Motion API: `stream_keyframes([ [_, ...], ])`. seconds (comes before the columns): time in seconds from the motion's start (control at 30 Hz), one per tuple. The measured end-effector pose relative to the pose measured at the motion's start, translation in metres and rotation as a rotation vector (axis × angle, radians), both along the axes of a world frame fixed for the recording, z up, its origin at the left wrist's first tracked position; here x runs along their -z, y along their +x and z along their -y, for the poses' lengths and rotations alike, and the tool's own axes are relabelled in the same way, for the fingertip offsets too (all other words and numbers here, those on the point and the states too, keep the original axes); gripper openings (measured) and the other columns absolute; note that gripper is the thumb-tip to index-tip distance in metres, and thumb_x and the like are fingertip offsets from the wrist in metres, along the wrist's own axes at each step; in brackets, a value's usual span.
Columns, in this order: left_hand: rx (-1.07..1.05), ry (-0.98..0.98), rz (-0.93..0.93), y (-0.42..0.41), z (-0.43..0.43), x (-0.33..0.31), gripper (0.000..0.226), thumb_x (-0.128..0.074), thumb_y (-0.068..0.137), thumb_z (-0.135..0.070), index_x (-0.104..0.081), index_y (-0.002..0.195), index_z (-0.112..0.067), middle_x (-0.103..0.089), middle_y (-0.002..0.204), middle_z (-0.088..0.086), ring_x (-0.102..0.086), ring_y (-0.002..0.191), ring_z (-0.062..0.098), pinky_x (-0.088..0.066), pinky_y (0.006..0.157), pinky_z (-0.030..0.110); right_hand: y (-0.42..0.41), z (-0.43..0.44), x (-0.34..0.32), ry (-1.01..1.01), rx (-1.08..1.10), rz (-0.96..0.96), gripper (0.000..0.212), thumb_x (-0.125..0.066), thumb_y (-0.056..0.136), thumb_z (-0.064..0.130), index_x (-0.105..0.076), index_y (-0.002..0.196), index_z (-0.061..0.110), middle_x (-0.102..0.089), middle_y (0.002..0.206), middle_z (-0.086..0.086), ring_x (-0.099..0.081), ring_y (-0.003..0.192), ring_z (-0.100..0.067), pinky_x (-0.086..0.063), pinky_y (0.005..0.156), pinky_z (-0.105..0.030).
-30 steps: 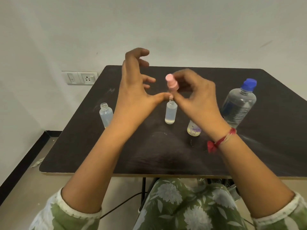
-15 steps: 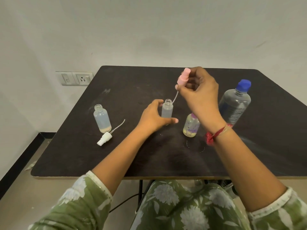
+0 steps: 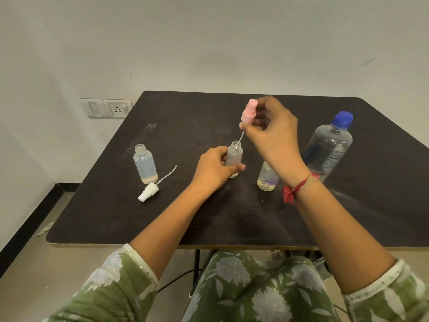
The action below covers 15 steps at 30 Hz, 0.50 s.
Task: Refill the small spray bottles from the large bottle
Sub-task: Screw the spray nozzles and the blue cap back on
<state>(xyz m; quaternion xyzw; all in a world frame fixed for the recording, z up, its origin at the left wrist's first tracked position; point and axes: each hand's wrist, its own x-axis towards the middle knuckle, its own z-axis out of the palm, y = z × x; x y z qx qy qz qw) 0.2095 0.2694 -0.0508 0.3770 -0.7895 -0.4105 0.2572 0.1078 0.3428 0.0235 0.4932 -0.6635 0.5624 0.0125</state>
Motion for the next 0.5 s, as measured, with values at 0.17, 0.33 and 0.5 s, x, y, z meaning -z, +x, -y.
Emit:
stream_keyframes([
  [0.17,0.035,0.006,-0.016,0.018,-0.007,0.002,0.036,-0.079,0.075,-0.031,-0.066,0.104,-0.014,-0.069,0.091,-0.003,-0.066,0.083,0.014,-0.055,0.08,0.035,0.013,-0.003,0.01,0.158,-0.092,0.023,0.027,-0.076,0.073,0.009,-0.057,0.089,0.019,-0.064,0.079,0.009,-0.063,0.069,0.002,-0.052,0.067,-0.014],
  [0.33,0.034,-0.009,-0.029,0.038,-0.015,0.003,0.03,-0.078,0.077,-0.03,-0.065,0.1,-0.015,-0.069,0.089,-0.004,-0.065,0.082,0.011,-0.054,0.076,0.03,0.026,-0.005,0.025,0.278,-0.113,0.013,0.032,-0.082,0.066,0.014,-0.059,0.087,0.019,-0.068,0.084,0.003,-0.066,0.079,-0.011,-0.056,0.076,-0.03],
  [0.5,0.04,-0.023,-0.054,0.048,-0.016,0.007,0.024,-0.078,0.077,-0.032,-0.067,0.096,-0.021,-0.071,0.089,0.001,-0.066,0.086,0.018,-0.054,0.083,0.044,0.032,-0.008,0.026,0.354,-0.147,0.011,0.035,-0.085,0.064,0.018,-0.057,0.085,0.02,-0.065,0.084,0.005,-0.063,0.078,-0.007,-0.054,0.07,-0.023],
])
